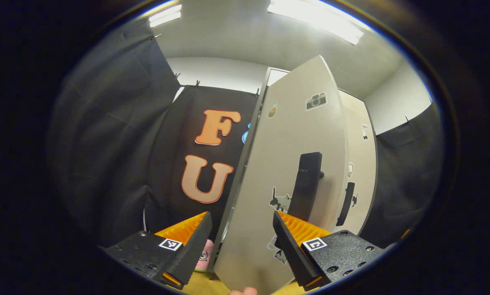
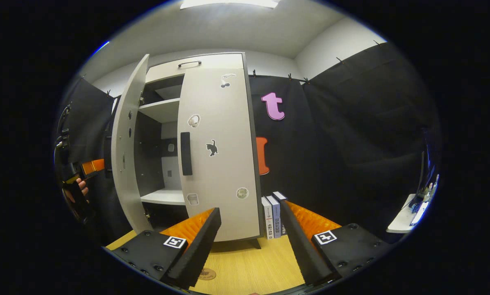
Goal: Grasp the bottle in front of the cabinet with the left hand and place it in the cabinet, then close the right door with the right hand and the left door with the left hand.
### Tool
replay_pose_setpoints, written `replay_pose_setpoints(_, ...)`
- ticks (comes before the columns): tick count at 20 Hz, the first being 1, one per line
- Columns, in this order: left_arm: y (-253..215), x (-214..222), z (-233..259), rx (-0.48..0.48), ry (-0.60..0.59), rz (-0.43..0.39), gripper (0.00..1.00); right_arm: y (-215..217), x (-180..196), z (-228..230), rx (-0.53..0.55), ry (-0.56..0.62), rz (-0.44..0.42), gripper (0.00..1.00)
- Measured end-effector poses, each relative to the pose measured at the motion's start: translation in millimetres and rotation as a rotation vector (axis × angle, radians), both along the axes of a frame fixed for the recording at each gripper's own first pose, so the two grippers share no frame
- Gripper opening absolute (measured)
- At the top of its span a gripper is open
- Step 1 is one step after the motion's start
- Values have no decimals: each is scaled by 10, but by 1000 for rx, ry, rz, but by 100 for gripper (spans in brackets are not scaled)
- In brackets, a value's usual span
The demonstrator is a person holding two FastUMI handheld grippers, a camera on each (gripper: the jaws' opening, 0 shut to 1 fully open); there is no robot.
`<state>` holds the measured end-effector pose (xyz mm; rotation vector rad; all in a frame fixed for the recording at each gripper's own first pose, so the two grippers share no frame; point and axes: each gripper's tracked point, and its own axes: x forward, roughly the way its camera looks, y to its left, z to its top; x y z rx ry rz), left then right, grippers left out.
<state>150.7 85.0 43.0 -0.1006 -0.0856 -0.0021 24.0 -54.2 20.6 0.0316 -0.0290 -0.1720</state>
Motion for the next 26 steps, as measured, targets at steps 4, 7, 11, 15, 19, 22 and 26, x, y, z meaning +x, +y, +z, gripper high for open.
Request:
replay_pose_setpoints(4, -403, 259, -196, -36, 41, -84, 96, -84, -70, -13, 1, 2, -29, 97)
replay_pose_setpoints(7, -545, 340, -319, -18, 53, -113, 94, -147, -140, -45, 0, 14, -58, 97)
replay_pose_setpoints(11, -689, 483, -527, -18, 68, -143, 94, -224, -157, -53, 7, 17, -90, 97)
replay_pose_setpoints(15, -795, 652, -571, -4, 78, -159, 94, -256, -172, -48, 11, 18, -107, 97)
replay_pose_setpoints(19, -995, 835, -602, 55, 81, -180, 93, -327, -170, -39, 8, 16, -134, 97)
replay_pose_setpoints(22, -1075, 922, -611, 91, 76, -180, 93, -349, -140, -22, 12, 17, -142, 97)
replay_pose_setpoints(26, -1039, 831, -599, 74, 67, -167, 93, -342, -161, -3, 2, 13, -145, 97)
